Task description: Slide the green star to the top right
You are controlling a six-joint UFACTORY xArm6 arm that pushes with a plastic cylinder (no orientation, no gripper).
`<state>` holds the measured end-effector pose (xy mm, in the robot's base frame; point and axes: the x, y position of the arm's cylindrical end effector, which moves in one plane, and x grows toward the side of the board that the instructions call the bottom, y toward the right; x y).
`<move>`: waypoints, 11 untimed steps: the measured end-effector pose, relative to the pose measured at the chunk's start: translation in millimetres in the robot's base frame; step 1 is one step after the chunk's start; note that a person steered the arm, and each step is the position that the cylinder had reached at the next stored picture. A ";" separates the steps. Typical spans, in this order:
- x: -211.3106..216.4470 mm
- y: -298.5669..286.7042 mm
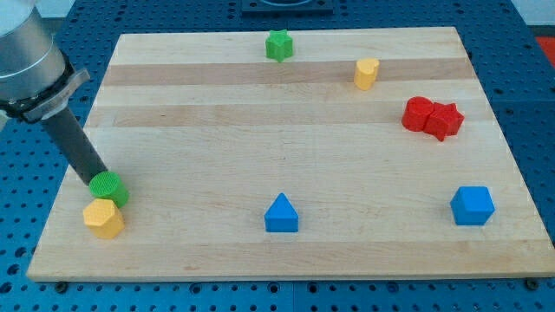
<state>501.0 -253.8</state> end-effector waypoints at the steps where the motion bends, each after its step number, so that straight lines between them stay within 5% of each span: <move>1: 15.1 0.0; 5: 81.5 -1.5; 11: 54.8 132.2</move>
